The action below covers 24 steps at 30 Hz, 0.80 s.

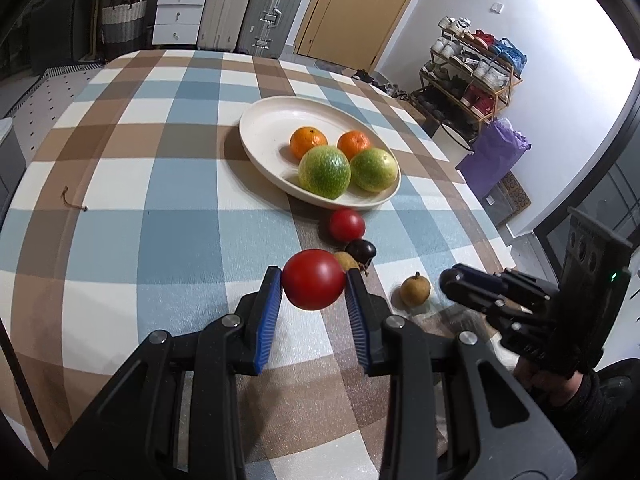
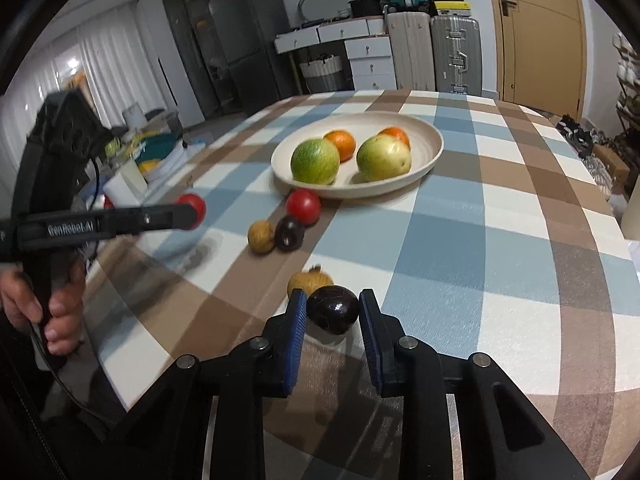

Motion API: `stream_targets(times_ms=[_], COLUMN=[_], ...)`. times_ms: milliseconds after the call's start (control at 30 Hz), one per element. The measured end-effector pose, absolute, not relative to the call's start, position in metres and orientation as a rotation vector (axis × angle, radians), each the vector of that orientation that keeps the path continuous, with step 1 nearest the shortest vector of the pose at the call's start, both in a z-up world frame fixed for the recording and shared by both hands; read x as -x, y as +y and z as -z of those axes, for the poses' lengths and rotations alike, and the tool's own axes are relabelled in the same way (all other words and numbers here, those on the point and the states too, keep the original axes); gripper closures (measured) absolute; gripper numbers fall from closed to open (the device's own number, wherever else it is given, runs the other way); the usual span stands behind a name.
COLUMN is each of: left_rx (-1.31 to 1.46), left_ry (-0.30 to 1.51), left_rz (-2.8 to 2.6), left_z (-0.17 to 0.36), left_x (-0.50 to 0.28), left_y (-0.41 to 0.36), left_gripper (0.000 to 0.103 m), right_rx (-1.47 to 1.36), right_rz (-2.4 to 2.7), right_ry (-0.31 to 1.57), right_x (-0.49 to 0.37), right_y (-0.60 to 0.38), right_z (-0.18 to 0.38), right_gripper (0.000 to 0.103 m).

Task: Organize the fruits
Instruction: 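Carry the tomato and plum onto the plate and open both grippers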

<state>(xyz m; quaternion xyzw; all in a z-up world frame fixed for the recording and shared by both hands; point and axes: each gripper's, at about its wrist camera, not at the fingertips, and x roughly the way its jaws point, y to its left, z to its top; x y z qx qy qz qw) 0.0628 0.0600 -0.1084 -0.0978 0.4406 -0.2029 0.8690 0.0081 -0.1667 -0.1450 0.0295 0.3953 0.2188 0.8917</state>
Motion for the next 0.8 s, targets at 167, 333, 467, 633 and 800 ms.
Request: stream_targets(times_ms=[167,333,467,633,800], left_rx=[0.209,0.27,0.276,0.253,0.227], left_ry=[0.908,0.924,0.901,0.893,0.883], left_rz=[0.423,0.44,0.441,0.437,0.435], left_z=[0.1,0.092,0.08,0.068,0.057], left_x=[-0.07,-0.085,-0.096,-0.117,-0.143], left_y=[0.061,0.067,0.068,0.062,0.054], left_gripper=[0.074,0.074,0.074,0.074,0.074], right_rx=[-0.117,-0.142,-0.167,-0.212,-0.256], right_rz=[-0.489,-0.5,-0.513,-0.536,-0.555], right_ry=[0.774,0.731,0.713,0.702,0.686], right_x=[-0.018,-0.035,-0.05,-0.077,-0.104], right_y=[-0.172,-0.172,-0.172,-0.174,-0.177], right_z=[0.123,0.104,0.094,0.083,0.072], right_gripper=[0.076,0.076,0.076,0.076,0.076])
